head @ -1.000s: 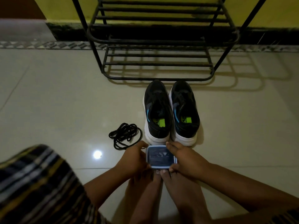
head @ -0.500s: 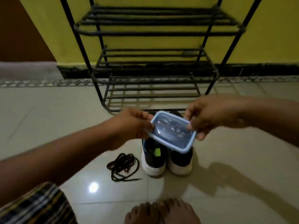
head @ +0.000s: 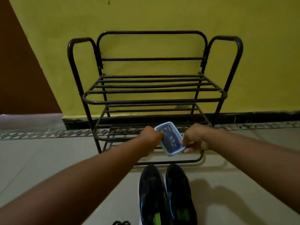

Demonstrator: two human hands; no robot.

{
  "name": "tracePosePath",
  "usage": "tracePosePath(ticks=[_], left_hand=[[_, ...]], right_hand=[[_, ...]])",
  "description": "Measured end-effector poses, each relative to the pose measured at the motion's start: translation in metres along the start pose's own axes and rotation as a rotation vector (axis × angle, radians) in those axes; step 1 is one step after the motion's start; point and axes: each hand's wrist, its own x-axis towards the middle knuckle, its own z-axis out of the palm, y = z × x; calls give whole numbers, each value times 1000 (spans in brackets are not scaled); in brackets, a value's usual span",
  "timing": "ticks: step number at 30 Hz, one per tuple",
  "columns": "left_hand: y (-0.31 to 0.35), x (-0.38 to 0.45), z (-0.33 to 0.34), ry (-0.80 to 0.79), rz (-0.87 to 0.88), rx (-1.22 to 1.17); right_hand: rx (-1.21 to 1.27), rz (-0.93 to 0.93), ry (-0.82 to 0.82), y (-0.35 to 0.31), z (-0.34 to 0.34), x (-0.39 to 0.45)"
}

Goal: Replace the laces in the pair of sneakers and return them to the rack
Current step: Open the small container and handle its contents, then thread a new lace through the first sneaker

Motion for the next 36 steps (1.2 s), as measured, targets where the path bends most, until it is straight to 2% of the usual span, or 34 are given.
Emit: tracePosePath(ticks=[5, 9, 12, 19, 29, 36], left_hand=[[2, 41, 28, 47, 42, -132], [1, 62, 35, 101, 32, -150], [-1, 77, 34, 127, 33, -200], [0, 105, 41, -1, 111, -189], [0, 118, 54, -123, 243, -192], [4, 123, 59, -164, 251, -181]], right_hand=[[294, -18, 165, 0, -6, 41], [377, -8, 118, 1, -8, 66], [447, -11, 150, -2, -5, 86], [585, 21, 260, -7, -4, 127], [760, 34, 238, -4, -10, 151], [794, 25, 271, -5, -10, 159]])
